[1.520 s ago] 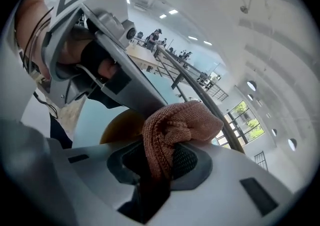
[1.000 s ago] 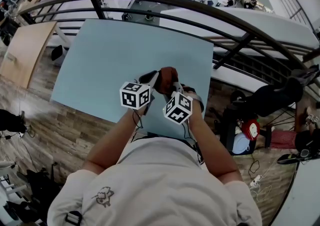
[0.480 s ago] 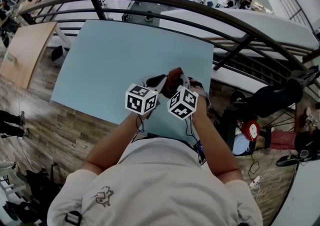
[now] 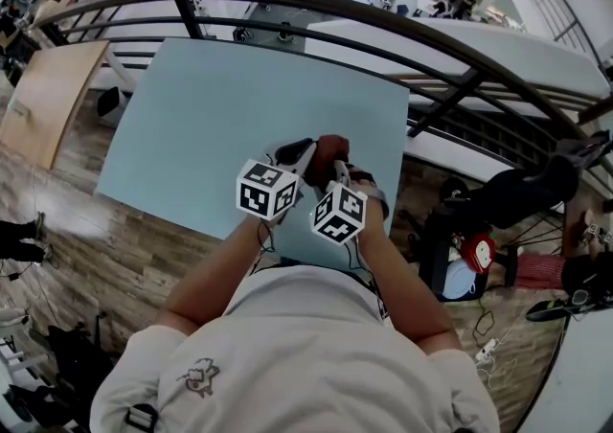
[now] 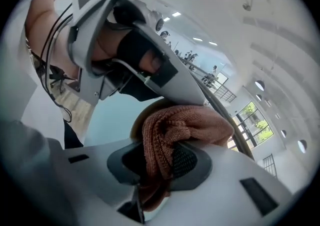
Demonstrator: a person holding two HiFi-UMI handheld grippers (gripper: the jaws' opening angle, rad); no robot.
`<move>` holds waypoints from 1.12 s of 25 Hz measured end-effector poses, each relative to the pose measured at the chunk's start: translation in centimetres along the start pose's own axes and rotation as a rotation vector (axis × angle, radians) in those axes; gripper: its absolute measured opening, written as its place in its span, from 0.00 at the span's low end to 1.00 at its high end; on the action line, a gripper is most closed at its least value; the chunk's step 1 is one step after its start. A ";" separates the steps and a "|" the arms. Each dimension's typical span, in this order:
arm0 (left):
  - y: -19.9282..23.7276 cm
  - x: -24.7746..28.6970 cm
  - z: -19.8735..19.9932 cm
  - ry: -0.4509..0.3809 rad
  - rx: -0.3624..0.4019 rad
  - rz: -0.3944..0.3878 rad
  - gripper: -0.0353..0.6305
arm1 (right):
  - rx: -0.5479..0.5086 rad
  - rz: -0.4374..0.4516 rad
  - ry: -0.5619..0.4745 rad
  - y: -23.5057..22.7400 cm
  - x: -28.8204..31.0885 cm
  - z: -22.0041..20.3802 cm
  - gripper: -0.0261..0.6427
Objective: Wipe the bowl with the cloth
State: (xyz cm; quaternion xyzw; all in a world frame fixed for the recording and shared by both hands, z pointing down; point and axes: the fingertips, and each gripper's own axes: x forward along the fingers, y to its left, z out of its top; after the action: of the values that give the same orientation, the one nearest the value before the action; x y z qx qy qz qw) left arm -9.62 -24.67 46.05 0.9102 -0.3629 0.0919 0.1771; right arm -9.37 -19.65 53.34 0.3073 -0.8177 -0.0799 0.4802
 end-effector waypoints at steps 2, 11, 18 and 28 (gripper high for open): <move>0.6 -0.3 -0.1 0.006 -0.002 0.016 0.10 | -0.002 -0.008 0.020 -0.4 -0.3 -0.8 0.20; 1.7 -0.3 -0.9 0.022 -0.054 0.015 0.09 | -0.003 -0.127 0.033 -4.9 -2.1 -2.0 0.20; -0.6 0.4 -1.1 0.027 -0.076 -0.046 0.09 | -0.015 -0.158 0.020 -6.2 -2.0 -0.7 0.20; -0.4 -0.6 1.5 -0.060 -0.113 -0.048 0.09 | -0.028 -0.018 -0.026 -1.4 -0.6 1.2 0.20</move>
State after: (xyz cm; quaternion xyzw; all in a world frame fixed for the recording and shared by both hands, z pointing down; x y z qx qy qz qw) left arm -9.76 -24.60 44.43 0.9096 -0.3506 0.0397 0.2196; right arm -9.62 -20.64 51.66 0.3067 -0.8199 -0.0995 0.4731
